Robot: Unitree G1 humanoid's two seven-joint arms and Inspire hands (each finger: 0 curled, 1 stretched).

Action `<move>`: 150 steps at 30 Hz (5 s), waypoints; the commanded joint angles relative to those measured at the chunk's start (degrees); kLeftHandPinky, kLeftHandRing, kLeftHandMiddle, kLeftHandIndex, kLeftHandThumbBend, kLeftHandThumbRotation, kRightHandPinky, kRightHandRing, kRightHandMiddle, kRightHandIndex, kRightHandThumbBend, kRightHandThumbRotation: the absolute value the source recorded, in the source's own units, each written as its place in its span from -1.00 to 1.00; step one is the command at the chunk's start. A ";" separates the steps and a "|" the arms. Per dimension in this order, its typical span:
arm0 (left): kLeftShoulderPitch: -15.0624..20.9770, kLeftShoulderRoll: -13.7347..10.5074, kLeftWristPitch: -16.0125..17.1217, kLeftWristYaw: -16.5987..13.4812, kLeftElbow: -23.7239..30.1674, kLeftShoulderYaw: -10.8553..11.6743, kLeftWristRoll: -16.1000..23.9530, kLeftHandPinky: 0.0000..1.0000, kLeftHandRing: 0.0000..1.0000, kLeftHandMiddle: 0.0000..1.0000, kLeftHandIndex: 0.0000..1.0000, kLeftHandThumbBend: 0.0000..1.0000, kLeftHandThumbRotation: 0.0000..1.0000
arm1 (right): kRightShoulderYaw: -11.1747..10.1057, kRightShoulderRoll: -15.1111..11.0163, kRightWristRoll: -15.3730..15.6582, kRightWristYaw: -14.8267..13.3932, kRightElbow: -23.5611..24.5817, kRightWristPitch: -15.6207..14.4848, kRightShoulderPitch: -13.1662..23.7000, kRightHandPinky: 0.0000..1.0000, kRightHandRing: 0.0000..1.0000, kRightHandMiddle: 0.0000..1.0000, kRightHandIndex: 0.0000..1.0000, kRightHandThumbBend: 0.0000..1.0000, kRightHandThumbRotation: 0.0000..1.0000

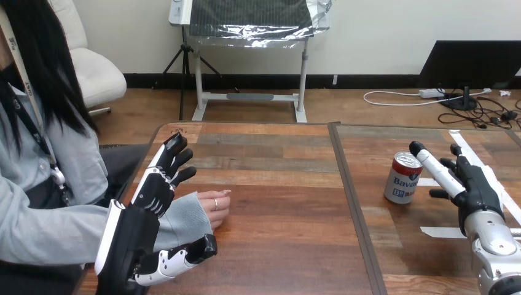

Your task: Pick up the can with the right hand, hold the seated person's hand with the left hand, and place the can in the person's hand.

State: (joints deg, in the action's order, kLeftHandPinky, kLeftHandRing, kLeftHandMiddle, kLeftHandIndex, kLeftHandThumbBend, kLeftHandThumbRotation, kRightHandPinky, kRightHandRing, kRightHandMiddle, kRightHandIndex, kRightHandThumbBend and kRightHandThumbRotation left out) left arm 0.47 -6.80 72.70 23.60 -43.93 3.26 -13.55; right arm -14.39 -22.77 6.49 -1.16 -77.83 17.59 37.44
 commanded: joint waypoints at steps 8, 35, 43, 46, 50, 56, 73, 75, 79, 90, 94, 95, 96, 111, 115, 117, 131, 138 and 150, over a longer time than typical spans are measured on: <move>2.75 -0.84 0.71 0.26 0.78 0.20 -0.36 0.70 0.84 0.89 0.86 1.00 0.09 | -0.31 -0.35 -0.38 -0.14 0.52 1.72 5.94 0.44 0.71 0.86 1.00 1.00 0.30; 2.37 -0.80 1.00 0.65 1.22 0.11 -0.87 0.70 0.84 0.89 0.86 1.00 0.07 | 1.11 -0.25 1.12 -2.02 0.48 0.87 6.83 0.34 0.59 0.71 1.00 1.00 0.35; 2.07 -0.82 1.00 0.66 1.46 0.13 -0.84 0.70 0.84 0.89 0.86 1.00 0.06 | 1.44 -0.28 1.41 -2.11 0.39 0.36 7.15 0.39 0.65 0.76 1.00 1.00 0.38; 1.96 -0.74 0.99 0.39 1.54 0.28 -0.53 0.70 0.84 0.89 0.86 1.00 0.06 | 0.70 -0.14 0.64 -1.29 0.38 0.20 7.29 0.46 0.73 0.85 1.00 1.00 0.37; 1.83 -0.77 0.93 0.31 1.57 0.32 -0.39 0.69 0.84 0.89 0.86 1.00 0.08 | 0.54 -0.10 0.44 -0.93 0.35 0.01 7.41 0.43 0.68 0.85 1.00 1.00 0.34; 1.44 -0.72 0.53 0.59 2.02 -0.01 -0.91 0.70 0.85 0.90 0.86 1.00 0.07 | 1.11 -0.15 1.03 -1.18 0.29 -0.29 7.48 0.14 0.44 0.64 1.00 1.00 0.35; 0.70 -0.99 1.35 -0.49 2.42 0.49 0.93 0.67 0.83 0.89 0.86 1.00 0.10 | 1.34 0.15 1.29 -0.83 0.24 -1.19 7.85 0.56 0.80 0.90 1.00 1.00 0.37; 0.59 -1.03 1.30 -0.53 2.55 0.44 0.91 0.67 0.83 0.89 0.86 1.00 0.11 | 1.34 0.18 1.31 -0.87 0.24 -1.29 7.89 0.55 0.79 0.88 1.00 1.00 0.37; 0.21 -1.01 1.03 -1.08 3.00 0.76 1.61 0.66 0.83 0.89 0.86 1.00 0.11 | 1.78 0.22 1.92 -1.55 0.22 -1.64 8.02 0.42 0.69 0.79 1.00 1.00 0.37; -0.45 -1.25 0.99 -2.42 3.70 0.91 2.85 0.64 0.82 0.88 0.86 1.00 0.12 | 1.93 0.34 2.34 -1.79 0.20 -2.00 8.27 0.17 0.54 0.65 1.00 1.00 0.37; -0.74 -1.32 1.04 -3.03 3.97 1.05 3.50 0.63 0.81 0.88 0.86 1.00 0.12 | 1.79 0.34 2.20 -1.38 0.16 -1.99 8.33 0.30 0.63 0.73 1.00 1.00 0.35; -0.75 -1.35 1.21 -3.14 3.91 1.04 3.59 0.63 0.81 0.88 0.86 1.00 0.12 | 1.86 0.34 2.28 -1.45 0.15 -2.04 8.36 0.33 0.65 0.76 1.00 1.00 0.35; -0.75 -1.39 1.32 -3.25 3.88 1.03 3.67 0.63 0.81 0.88 0.86 1.00 0.12 | 1.91 0.34 2.33 -1.49 0.15 -2.08 8.38 0.35 0.67 0.78 1.00 1.00 0.35; -0.48 -1.81 2.02 -2.96 3.21 0.15 2.32 0.62 0.82 0.88 0.85 1.00 0.07 | 3.12 0.57 3.47 -2.76 0.19 -2.19 8.95 0.37 0.63 0.75 1.00 1.00 0.40; -0.67 -1.94 1.53 -2.78 3.47 -0.11 2.08 0.62 0.82 0.89 0.86 1.00 0.07 | 2.97 0.65 3.26 -2.42 0.19 -1.74 8.98 0.30 0.56 0.68 1.00 1.00 0.41; -0.75 -1.92 1.43 -2.88 3.58 -0.08 2.22 0.62 0.82 0.89 0.86 1.00 0.07 | 2.97 0.69 3.24 -2.35 0.18 -1.64 9.00 0.24 0.50 0.60 1.00 1.00 0.40; -0.61 -1.78 1.46 -3.16 3.54 -0.17 2.59 0.62 0.82 0.89 0.86 1.00 0.08 | 2.83 1.04 3.03 -1.70 0.20 -1.59 9.20 0.33 0.61 0.69 1.00 1.00 0.39; -0.45 -1.82 1.87 -3.53 3.30 0.10 3.45 0.63 0.82 0.89 0.87 1.00 0.09 | 2.52 1.26 2.61 -1.10 0.22 -1.77 9.32 0.40 0.66 0.76 1.00 1.00 0.36; -0.71 -1.66 1.57 -3.73 3.63 -0.11 3.45 0.64 0.82 0.88 0.87 1.00 0.10 | 2.40 1.58 2.32 -1.15 0.22 -1.99 9.30 0.06 0.37 0.57 1.00 1.00 0.34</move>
State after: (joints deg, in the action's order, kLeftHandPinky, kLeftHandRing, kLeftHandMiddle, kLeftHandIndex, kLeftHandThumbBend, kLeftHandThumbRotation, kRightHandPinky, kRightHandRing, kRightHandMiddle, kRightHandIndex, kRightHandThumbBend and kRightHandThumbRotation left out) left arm -2.35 -8.25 73.26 20.30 -42.48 3.21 -10.37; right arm -11.86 -21.94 9.19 -2.22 -77.83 15.13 40.98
